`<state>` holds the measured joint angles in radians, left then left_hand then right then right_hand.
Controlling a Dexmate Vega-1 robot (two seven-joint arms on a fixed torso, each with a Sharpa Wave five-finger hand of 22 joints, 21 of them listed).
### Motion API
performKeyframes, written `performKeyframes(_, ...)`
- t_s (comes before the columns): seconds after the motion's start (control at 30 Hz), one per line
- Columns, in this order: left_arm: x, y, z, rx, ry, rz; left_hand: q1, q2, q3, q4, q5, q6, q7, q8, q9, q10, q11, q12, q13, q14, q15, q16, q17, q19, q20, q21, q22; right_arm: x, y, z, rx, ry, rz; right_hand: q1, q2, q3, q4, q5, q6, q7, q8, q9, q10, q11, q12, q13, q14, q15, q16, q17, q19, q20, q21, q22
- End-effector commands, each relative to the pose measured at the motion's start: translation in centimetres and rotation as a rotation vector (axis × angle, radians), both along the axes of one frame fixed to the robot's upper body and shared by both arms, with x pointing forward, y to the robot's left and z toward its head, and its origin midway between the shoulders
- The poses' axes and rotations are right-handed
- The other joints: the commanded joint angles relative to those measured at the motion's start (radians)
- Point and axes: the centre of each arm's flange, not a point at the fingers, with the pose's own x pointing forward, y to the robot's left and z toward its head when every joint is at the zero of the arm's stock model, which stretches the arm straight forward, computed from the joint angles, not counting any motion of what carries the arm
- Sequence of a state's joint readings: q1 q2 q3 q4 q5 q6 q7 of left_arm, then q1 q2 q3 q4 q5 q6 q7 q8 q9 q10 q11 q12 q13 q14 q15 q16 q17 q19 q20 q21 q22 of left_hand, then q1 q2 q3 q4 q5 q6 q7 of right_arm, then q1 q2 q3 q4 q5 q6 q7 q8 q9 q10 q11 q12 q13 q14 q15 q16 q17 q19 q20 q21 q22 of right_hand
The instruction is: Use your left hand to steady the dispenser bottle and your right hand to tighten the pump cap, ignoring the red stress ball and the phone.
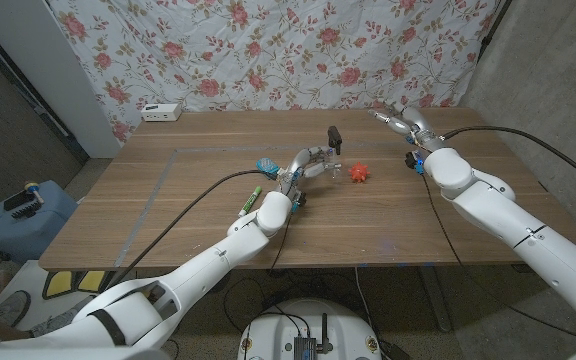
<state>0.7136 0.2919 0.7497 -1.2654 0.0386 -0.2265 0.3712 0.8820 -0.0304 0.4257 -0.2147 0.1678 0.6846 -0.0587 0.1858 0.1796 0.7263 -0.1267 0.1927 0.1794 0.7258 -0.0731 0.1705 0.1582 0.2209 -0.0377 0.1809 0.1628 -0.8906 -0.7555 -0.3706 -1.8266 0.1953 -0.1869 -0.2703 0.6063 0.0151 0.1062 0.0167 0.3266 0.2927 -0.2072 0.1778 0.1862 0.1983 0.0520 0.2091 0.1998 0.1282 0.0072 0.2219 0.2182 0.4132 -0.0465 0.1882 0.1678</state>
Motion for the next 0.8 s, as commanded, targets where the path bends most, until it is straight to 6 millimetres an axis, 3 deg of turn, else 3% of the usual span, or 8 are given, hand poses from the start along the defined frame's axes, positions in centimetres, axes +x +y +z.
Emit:
performKeyframes(0.03,-1.8,1.3,-0.4,0.011,0.001,0.034,-0.005,0.024,0.071,0.071,0.008,0.038,-0.01,0.006,0.004,0.012,-0.002,0.005,0.003,0.013,-0.103,0.006,0.003,-0.002,-0.046,0.002,0.003,0.5,0.7,-1.1,0.045,0.002,0.015,0.003,0.008,0.002,0.003,-0.005,0.001,0.003,0.006,-0.001,0.004,0.007,-0.002,0.001,-0.001,0.007,-0.003,0.002,-0.005,0.004,-0.001,0.0)
performKeyframes(0.3,-2.3,2.0,-0.8,0.004,0.001,0.049,-0.007,0.025,0.072,0.07,0.008,0.038,-0.01,0.004,0.003,0.015,-0.005,0.006,0.003,0.015,-0.103,0.005,0.003,-0.002,-0.046,0.002,0.003,1.0,0.9,-2.2,0.106,-0.016,0.051,-0.004,0.015,0.0,0.006,-0.014,0.004,0.003,0.008,-0.001,0.004,0.008,-0.003,0.001,-0.002,0.007,-0.004,0.002,-0.01,0.003,-0.003,0.0)
performKeyframes(0.43,-2.5,2.2,-1.0,0.003,0.0,0.047,-0.009,0.024,0.073,0.069,0.008,0.039,-0.009,0.004,0.003,0.01,0.001,0.003,0.002,0.016,-0.104,0.005,0.002,-0.003,-0.046,0.002,0.003,1.4,0.9,-2.8,0.142,-0.022,0.083,-0.024,0.025,-0.004,0.017,-0.025,0.001,0.0,0.008,-0.001,0.0,0.005,-0.005,0.0,-0.007,-0.001,-0.005,0.004,-0.014,-0.006,-0.003,0.001)
performKeyframes(0.57,-2.7,2.5,-1.2,0.002,-0.002,0.05,-0.009,0.024,0.073,0.069,0.008,0.039,-0.01,0.003,0.003,0.01,-0.001,0.002,0.002,0.016,-0.103,0.004,0.002,-0.002,-0.045,0.003,0.003,1.8,0.9,-3.5,0.179,-0.032,0.106,-0.055,0.034,-0.014,0.032,-0.039,-0.008,-0.004,0.006,-0.002,-0.01,-0.016,-0.01,-0.001,-0.017,-0.014,-0.009,0.005,-0.025,-0.016,-0.005,0.0)
performKeyframes(0.73,-2.8,2.8,-1.5,-0.003,0.007,0.054,-0.011,0.023,0.073,0.068,0.008,0.038,-0.012,0.002,0.003,0.009,-0.001,0.001,0.002,0.015,-0.103,0.003,0.002,-0.001,-0.044,0.003,0.003,2.2,0.8,-4.3,0.237,-0.053,0.118,-0.071,0.038,-0.019,0.039,-0.047,-0.003,-0.003,0.009,-0.002,-0.001,-0.011,-0.006,-0.002,-0.015,-0.018,-0.008,0.005,-0.03,-0.019,-0.006,0.0)
performKeyframes(0.8,-2.8,2.9,-1.7,-0.009,0.013,0.057,-0.012,0.022,0.073,0.068,0.008,0.037,-0.013,0.001,0.003,0.006,0.001,0.0,0.002,0.015,-0.103,0.003,0.002,0.003,-0.016,0.005,0.003,2.4,0.8,-4.6,0.268,-0.059,0.131,-0.074,0.039,-0.02,0.04,-0.048,-0.001,-0.001,0.009,-0.002,0.0,-0.011,-0.006,-0.003,-0.015,-0.017,-0.008,0.005,-0.031,-0.018,-0.006,0.0)
